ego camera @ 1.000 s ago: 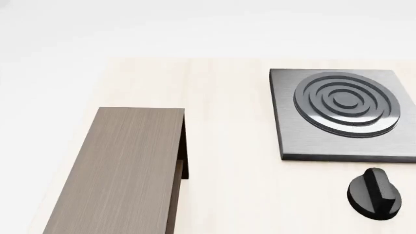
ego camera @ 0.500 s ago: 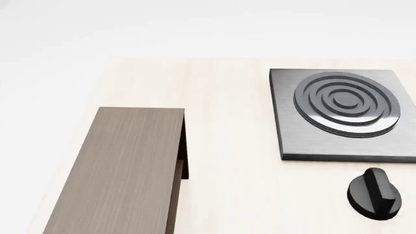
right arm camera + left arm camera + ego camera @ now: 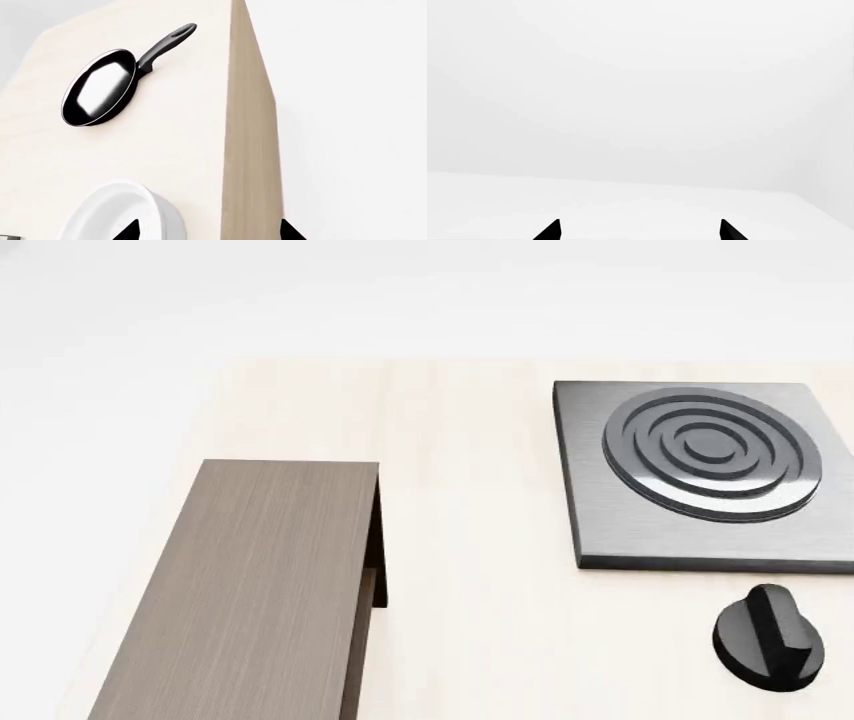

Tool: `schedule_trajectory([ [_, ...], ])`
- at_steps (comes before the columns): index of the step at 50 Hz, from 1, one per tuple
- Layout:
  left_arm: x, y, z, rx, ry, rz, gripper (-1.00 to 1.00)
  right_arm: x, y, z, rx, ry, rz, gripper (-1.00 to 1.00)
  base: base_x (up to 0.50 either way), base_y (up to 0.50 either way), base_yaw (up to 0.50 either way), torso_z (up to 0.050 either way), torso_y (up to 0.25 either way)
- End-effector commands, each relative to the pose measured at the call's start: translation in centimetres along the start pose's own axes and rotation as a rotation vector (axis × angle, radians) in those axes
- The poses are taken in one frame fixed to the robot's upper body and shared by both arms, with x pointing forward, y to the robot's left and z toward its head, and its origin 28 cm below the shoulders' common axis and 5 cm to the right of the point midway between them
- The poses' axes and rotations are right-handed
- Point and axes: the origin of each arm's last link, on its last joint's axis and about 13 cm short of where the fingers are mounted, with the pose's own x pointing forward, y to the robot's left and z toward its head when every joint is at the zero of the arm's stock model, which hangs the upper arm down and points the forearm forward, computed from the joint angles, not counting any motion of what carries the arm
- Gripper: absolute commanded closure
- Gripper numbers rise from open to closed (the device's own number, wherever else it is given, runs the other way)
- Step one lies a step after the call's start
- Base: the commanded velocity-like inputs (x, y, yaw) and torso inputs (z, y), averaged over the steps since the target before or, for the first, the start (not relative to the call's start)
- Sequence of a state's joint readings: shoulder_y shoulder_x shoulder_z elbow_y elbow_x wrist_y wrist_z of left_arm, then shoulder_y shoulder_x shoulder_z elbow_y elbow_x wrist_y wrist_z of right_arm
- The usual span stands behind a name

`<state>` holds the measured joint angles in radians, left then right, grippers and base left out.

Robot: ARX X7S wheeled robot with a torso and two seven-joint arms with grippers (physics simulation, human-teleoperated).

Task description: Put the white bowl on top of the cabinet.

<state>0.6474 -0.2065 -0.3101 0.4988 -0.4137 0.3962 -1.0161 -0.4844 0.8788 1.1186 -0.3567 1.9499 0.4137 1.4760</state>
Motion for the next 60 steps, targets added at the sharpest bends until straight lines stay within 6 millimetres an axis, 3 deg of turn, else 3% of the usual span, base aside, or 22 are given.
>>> schedule_trajectory([
  [1, -0.6, -0.2, -0.5, 0.036, -0.008, -0.072, -1.0, -0.1, 0.3, -0.2, -0.034, -0.043, 0.029, -1.0, 0.0, 0.0, 0.0, 0.0, 0.0],
  [22, -0.6, -0.1, -0.5, 0.036, -0.01, -0.069, -1.0, 0.5, 0.1, -0.9, -0.124, -0.029, 0.027, -1.0, 0.0, 0.0, 0.0, 0.0, 0.0],
  [24, -0.6, -0.2, -0.5, 0.037, -0.009, -0.07, -1.0, 0.4, 1.0, -1.6, -0.202, 0.023, 0.118, -1.0, 0.0, 0.0, 0.0, 0.0, 0.0],
  [33, -0.6, -0.2, -0.5, 0.038, -0.009, -0.07, -1.0, -0.2, 4.1, -2.8, -0.345, 0.046, 0.224, -1.0, 0.0, 0.0, 0.0, 0.0, 0.0],
  [41, -0.6, -0.2, -0.6, 0.039, -0.007, -0.07, -1.0, -0.3, 6.1, -3.6, -0.369, 0.063, 0.271, -1.0, 0.0, 0.0, 0.0, 0.0, 0.0],
  [60, -0.6, -0.2, -0.6, 0.039, -0.005, -0.068, -1.0, 0.2, 6.6, -3.0, -0.34, 0.048, 0.253, -1.0, 0.0, 0.0, 0.0, 0.0, 0.0],
])
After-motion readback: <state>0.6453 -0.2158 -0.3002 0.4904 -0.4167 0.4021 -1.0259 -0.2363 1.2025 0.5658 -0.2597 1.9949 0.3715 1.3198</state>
